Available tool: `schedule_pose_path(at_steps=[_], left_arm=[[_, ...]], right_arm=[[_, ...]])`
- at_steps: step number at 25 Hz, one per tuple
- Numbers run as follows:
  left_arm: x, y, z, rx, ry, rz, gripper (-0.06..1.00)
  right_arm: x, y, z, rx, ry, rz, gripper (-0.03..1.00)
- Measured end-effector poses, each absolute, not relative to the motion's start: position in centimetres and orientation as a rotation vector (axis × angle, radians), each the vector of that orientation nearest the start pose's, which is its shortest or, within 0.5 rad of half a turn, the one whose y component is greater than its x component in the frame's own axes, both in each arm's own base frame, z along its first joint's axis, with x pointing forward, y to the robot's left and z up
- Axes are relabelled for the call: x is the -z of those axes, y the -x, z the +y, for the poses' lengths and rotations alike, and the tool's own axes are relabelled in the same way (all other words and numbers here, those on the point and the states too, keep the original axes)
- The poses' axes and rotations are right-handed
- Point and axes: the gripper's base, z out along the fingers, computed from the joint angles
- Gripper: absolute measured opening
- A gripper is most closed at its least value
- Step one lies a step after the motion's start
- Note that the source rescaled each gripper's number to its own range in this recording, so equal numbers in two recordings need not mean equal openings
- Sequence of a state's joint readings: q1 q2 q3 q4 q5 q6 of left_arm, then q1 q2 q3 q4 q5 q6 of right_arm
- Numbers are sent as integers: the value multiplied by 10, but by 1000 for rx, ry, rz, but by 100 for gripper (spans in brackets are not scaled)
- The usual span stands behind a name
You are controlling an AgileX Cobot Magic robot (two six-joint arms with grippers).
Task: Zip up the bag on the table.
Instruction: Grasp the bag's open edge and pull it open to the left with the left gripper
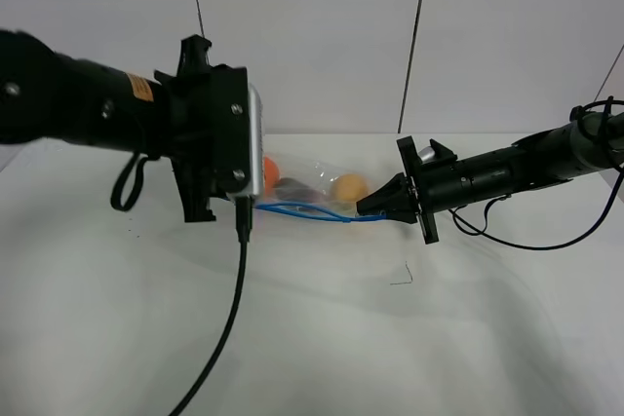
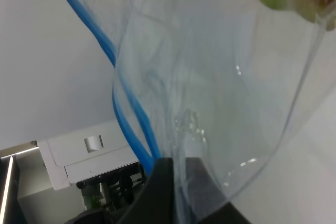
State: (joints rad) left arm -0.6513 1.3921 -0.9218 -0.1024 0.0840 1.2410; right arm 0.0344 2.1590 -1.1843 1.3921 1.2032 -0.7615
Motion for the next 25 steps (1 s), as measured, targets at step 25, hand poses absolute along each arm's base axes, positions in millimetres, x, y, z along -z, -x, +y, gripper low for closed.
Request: schedule_pose_path(at_steps=[25], left_arm=[[-190, -255, -278, -163, -1595, 1228, 93]], right_arm=[[-121, -370, 96, -1744, -185, 2605, 0]])
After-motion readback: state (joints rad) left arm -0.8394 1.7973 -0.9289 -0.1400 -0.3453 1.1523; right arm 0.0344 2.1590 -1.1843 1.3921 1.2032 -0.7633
